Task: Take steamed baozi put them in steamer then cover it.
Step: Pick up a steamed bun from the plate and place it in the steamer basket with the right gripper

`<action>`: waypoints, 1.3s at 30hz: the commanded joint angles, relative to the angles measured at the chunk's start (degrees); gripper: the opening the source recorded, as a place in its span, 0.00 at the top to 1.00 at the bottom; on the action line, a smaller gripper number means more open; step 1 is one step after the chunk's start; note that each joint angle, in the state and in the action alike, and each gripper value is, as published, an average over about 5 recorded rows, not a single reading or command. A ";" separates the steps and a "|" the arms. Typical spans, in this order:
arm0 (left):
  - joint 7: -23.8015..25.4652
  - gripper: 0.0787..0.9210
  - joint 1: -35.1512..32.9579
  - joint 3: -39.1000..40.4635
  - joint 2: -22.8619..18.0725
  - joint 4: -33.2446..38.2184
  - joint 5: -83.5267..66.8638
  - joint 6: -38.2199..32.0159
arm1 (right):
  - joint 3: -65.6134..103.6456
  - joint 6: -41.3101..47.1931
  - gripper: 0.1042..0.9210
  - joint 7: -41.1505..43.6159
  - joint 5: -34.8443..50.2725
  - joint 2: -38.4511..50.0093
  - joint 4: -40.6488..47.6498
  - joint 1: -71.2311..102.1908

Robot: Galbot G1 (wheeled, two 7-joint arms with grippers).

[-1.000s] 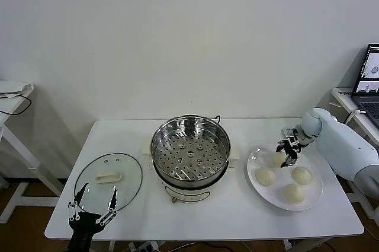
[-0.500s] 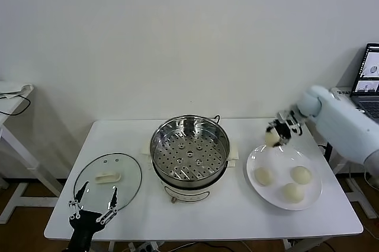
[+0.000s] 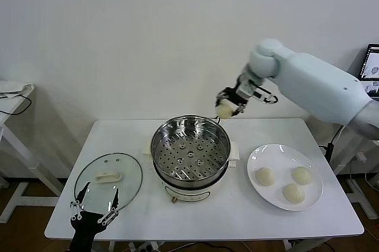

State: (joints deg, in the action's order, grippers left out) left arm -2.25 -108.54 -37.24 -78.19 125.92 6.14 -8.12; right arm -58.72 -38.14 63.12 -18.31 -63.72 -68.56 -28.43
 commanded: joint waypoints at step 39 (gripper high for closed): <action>-0.75 0.12 -0.13 -1.15 -0.39 0.09 -0.36 -1.03 | -0.08 0.30 0.12 2.45 -4.23 -5.14 0.94 3.59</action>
State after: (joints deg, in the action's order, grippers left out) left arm -2.98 -108.74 -38.31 -78.62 125.96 5.84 -9.22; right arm -59.71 -39.76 61.97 -26.70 -71.43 -65.38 -23.05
